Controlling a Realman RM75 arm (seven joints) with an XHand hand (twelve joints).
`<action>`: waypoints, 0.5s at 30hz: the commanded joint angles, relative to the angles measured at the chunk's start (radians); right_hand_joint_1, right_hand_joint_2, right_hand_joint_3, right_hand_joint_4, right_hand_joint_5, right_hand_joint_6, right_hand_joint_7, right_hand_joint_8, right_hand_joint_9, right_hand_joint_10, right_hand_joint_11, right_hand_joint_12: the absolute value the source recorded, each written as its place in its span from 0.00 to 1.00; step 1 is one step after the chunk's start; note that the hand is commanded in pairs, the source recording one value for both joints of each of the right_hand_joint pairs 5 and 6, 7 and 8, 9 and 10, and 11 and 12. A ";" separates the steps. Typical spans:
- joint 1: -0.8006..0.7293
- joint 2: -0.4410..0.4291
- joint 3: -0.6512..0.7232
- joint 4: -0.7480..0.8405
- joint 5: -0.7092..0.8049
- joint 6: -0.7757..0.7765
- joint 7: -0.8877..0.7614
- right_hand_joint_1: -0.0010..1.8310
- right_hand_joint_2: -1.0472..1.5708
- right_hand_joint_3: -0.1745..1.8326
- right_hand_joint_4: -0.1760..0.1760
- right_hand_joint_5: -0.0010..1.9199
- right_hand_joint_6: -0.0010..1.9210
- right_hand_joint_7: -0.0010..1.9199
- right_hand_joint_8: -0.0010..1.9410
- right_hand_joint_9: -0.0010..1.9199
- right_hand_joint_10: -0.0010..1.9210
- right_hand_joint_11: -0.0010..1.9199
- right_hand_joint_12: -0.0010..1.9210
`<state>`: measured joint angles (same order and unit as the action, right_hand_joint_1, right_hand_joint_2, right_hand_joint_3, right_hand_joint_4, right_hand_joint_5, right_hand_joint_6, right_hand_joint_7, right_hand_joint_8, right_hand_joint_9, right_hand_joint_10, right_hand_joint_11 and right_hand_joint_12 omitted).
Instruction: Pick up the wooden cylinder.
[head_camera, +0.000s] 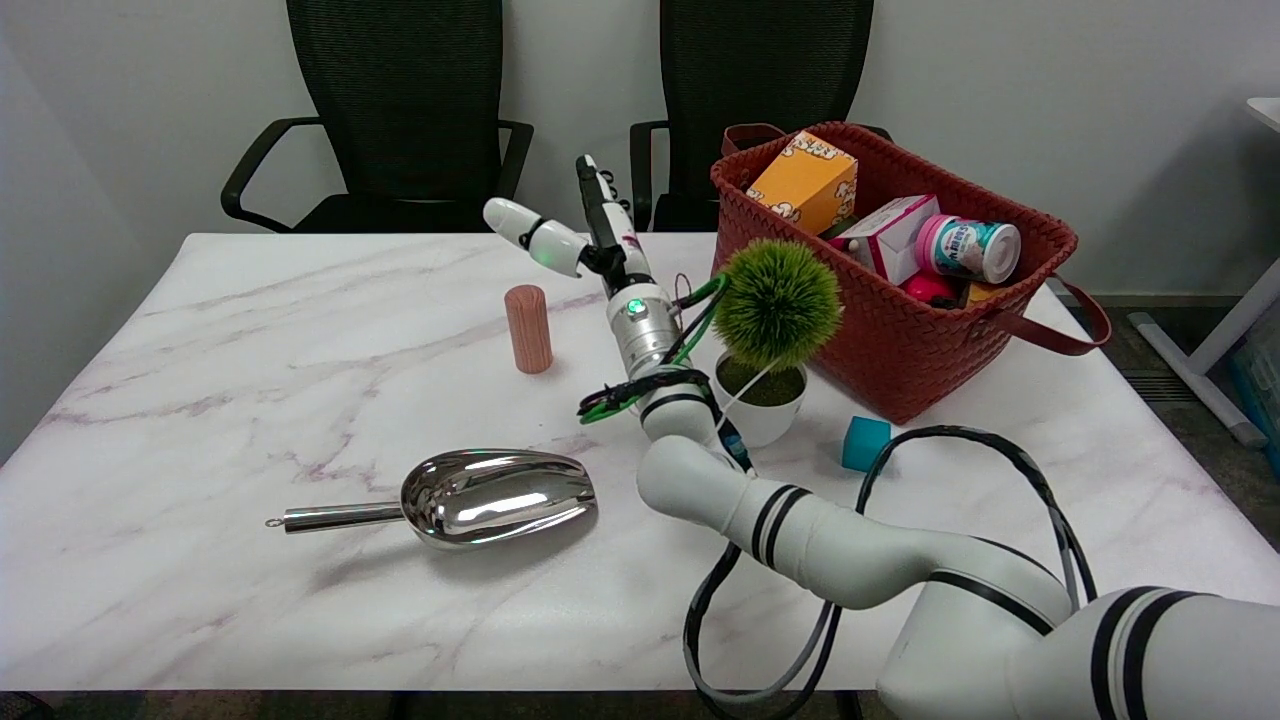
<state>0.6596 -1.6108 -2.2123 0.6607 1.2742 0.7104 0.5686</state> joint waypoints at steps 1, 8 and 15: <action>-0.029 0.013 -0.013 0.030 -0.046 0.002 -0.005 0.53 0.70 0.00 0.50 0.00 0.00 0.00 0.00 0.00 0.00 0.00 0.00; -0.016 0.009 -0.013 0.014 -0.047 -0.058 -0.005 0.59 0.73 0.00 0.50 0.00 0.00 0.00 0.00 0.00 0.00 0.00 0.00; -0.021 0.004 -0.013 0.013 -0.047 -0.064 -0.005 0.60 0.72 0.01 0.50 0.00 0.00 0.00 0.00 0.00 0.00 0.00 0.00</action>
<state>0.6438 -1.6034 -2.2217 0.6772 1.2399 0.6884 0.5656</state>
